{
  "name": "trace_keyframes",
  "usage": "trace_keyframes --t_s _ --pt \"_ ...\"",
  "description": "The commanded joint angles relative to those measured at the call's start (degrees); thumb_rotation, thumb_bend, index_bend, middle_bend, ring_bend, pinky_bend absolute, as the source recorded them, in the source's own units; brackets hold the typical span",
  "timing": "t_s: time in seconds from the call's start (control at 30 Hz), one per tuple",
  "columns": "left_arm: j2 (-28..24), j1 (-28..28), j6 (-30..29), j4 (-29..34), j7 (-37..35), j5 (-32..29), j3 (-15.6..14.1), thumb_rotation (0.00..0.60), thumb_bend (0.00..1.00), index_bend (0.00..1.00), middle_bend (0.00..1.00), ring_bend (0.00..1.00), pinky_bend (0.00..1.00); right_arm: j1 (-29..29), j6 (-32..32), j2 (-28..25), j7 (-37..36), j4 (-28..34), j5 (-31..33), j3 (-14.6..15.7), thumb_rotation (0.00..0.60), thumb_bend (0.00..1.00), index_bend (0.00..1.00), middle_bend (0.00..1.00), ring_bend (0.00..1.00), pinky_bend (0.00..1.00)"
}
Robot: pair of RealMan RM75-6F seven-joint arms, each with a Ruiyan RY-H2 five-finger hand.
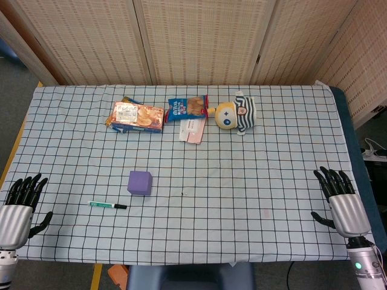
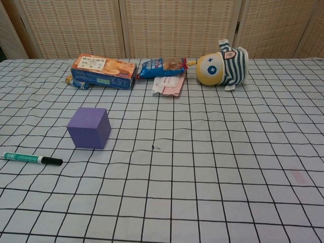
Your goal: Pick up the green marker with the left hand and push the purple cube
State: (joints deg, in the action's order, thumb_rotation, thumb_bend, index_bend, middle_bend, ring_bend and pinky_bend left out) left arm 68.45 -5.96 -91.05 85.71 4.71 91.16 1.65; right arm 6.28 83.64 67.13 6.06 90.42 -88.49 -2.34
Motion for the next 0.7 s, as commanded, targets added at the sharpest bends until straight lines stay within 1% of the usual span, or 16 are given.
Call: trace_keyframes --t_s 0.03,0.2,0.27,0.37,0.43,0.47,0.5,0.57,0.6,0.67,0.7 --pt "0.38 0.07 2.02 0.13 -0.15 -0.25 0.16 0.6 0.33 0.0 0.0 0.0 0.05 -0.07 0.1 -0.1 -0.18 -0.08 0.34 -0.23 0.6 0.03 0.0 0.0 0.0 0.0" --pt "0.3 -0.91 4.77 1.33 0.27 -0.22 -0.61 0.6 0.33 0.0 0.0 0.0 0.08 -0.43 0.97 -0.54 -0.72 -0.02 0.74 -0.68 0.6 0.03 0.0 0.0 0.0 0.0" --pt "1.56 -1.29 4.86 0.87 1.17 0.33 -0.59 0.6 0.34 0.0 0.0 0.0 0.13 -0.57 1.23 -0.58 -0.6 -0.02 0.92 -0.82 0.6 0.03 0.0 0.0 0.0 0.0" --pt "4.05 -2.23 5.61 -0.38 4.84 1.14 -0.5 0.6 0.34 0.0 0.01 0.01 0.22 -0.5 0.92 -0.51 -0.19 -0.03 1.28 -0.9 0.6 0.03 0.0 0.0 0.0 0.0" --pt "5.53 -2.97 6.19 -0.81 7.42 1.55 -0.29 0.6 0.34 0.01 0.05 0.11 0.32 -0.34 0.49 -0.37 0.35 -0.06 1.59 -0.96 0.6 0.03 0.0 0.0 0.0 0.0" --pt "6.74 -3.48 6.09 -1.47 8.94 2.21 -0.06 0.6 0.34 0.04 0.09 0.23 0.44 -0.24 0.19 -0.31 0.89 -0.1 1.77 -0.96 0.6 0.03 0.0 0.0 0.0 0.0" --pt "7.68 -3.8 6.15 -2.06 9.99 2.58 0.01 0.6 0.34 0.08 0.13 0.39 0.6 -0.18 0.09 -0.19 1.29 -0.13 1.91 -1.01 0.6 0.03 0.0 0.0 0.0 0.0" --pt "9.42 -4.7 7.4 -3.42 12.49 2.97 -0.1 0.6 0.34 0.15 0.18 0.59 0.79 -0.01 -0.25 0.11 1.92 -0.17 2.03 -0.99 0.6 0.03 0.0 0.0 0.0 0.0" --pt "10.14 -5.12 8.1 -4.19 13.98 2.88 -0.04 0.6 0.34 0.18 0.21 0.66 0.85 0.05 -0.42 0.19 1.98 -0.15 2.03 -0.94 0.6 0.03 0.0 0.0 0.0 0.0" --pt "11.86 -5.99 10.01 -6.02 17.27 2.27 0.02 0.6 0.34 0.23 0.25 0.73 0.92 0.17 -0.77 0.26 2.13 -0.1 2.01 -0.81 0.6 0.03 0.0 0.0 0.0 0.0" --pt "12.57 -6.35 10.93 -6.82 18.32 1.96 -0.04 0.6 0.34 0.24 0.25 0.75 0.94 0.19 -0.88 0.29 2.4 -0.07 2.09 -0.77 0.6 0.03 0.0 0.0 0.0 0.0"
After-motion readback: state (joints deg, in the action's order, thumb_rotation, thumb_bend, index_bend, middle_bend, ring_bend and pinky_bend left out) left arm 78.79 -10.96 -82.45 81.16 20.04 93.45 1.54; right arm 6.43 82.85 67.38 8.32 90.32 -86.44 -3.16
